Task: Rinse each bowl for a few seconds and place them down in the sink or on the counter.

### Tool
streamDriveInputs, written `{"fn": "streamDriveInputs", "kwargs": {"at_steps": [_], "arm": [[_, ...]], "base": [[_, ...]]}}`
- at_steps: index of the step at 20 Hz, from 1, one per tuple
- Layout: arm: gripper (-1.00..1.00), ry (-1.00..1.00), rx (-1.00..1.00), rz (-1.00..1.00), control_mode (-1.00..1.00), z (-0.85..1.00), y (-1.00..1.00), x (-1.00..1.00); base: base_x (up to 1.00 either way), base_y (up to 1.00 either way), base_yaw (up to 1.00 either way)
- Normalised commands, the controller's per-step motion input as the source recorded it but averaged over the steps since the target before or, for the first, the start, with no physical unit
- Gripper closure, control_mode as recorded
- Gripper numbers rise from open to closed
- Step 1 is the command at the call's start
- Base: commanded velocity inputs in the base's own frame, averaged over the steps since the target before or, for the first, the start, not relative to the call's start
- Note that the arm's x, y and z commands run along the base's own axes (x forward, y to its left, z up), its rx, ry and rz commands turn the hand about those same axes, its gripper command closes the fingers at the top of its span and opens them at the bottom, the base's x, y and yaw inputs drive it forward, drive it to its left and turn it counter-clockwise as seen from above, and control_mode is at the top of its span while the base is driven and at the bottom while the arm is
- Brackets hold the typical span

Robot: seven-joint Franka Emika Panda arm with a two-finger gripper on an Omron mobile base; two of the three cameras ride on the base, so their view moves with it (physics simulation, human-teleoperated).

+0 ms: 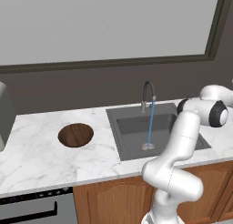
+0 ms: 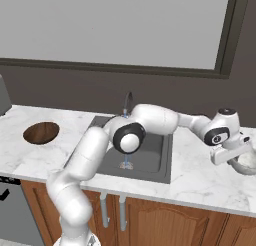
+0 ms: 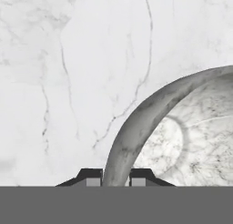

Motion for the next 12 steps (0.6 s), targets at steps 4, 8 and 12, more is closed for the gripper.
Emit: {"fn": "streamDriveInputs", "kwargs": {"at_steps": [4, 8, 12], "arm": [[1.0, -0.09, -0.18, 0.21, -1.0, 0.35, 0.58, -0.39], [1.0, -0.08, -0.21, 0.23, -1.0, 0.34, 0.65, -0.33], [1.0, -0.05, -0.28, 0.23, -1.0, 0.33, 0.66, -0.37]], "base": [[0.0, 0.0, 0.0], [0.0, 0.0, 0.0], [0.0, 0.0, 0.0]]}}
